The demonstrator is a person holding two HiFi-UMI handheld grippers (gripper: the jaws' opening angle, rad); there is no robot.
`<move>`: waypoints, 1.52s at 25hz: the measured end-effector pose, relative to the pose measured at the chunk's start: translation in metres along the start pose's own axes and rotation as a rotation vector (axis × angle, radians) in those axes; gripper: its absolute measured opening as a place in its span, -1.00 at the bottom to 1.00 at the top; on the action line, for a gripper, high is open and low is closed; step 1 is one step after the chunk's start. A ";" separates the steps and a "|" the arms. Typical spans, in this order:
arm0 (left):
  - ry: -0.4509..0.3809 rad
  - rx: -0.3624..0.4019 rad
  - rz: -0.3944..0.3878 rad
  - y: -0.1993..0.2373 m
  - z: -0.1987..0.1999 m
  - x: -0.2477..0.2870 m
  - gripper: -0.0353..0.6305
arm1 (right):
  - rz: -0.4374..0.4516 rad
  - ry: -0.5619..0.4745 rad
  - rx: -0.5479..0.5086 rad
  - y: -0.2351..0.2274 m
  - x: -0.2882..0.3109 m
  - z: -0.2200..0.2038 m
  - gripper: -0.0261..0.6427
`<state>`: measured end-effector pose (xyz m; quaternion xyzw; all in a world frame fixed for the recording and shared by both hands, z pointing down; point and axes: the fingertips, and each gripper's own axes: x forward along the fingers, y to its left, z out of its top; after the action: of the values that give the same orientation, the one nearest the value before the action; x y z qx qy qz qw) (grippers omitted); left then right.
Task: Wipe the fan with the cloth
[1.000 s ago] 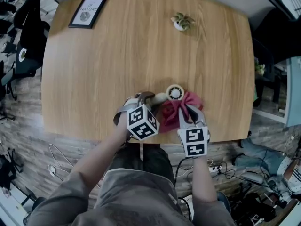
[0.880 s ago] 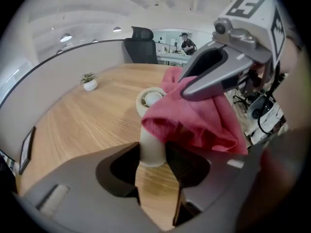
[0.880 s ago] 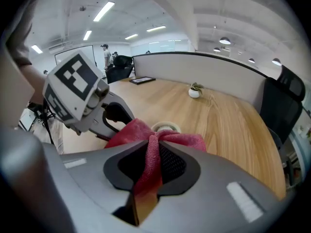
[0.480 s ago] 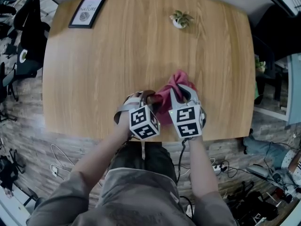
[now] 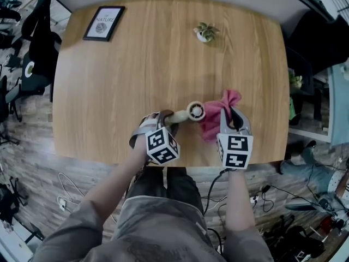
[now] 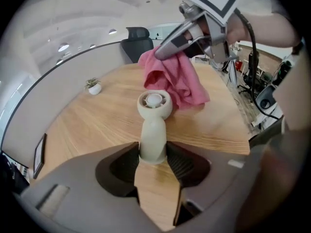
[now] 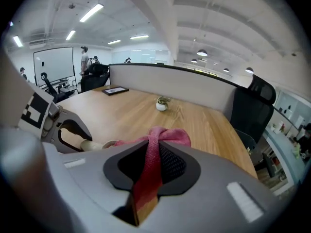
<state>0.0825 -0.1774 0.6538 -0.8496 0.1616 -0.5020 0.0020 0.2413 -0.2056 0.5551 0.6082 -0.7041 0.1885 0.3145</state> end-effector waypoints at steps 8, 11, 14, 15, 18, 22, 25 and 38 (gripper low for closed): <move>-0.089 -0.134 0.033 0.030 0.011 -0.055 -0.24 | -0.001 -0.182 0.061 -0.004 -0.062 0.060 -0.73; -0.191 -0.165 0.058 0.045 0.031 -0.089 -0.24 | 0.026 -0.263 0.089 0.001 -0.089 0.090 -0.73; -0.304 -0.157 0.107 0.063 0.056 -0.134 -0.25 | 0.052 -0.354 0.101 0.010 -0.119 0.125 -0.72; -0.340 -0.152 0.130 0.069 0.064 -0.151 -0.30 | 0.057 -0.384 0.100 0.012 -0.130 0.137 -0.72; -0.459 -0.130 0.196 0.086 0.090 -0.199 -0.39 | 0.065 -0.475 0.097 0.017 -0.160 0.170 -0.73; -0.619 -0.084 0.269 0.097 0.122 -0.265 -0.49 | 0.059 -0.573 0.055 0.026 -0.202 0.210 -0.73; -0.736 -0.098 0.310 0.105 0.146 -0.314 -0.63 | 0.058 -0.649 0.021 0.031 -0.234 0.240 -0.73; -0.903 -0.198 0.439 0.122 0.163 -0.449 -0.85 | 0.060 -0.864 -0.032 0.045 -0.343 0.287 -0.73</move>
<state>-0.0108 -0.1945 0.1706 -0.9239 0.3661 -0.0547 0.0968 0.1580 -0.1298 0.1202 0.6055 -0.7913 -0.0851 -0.0052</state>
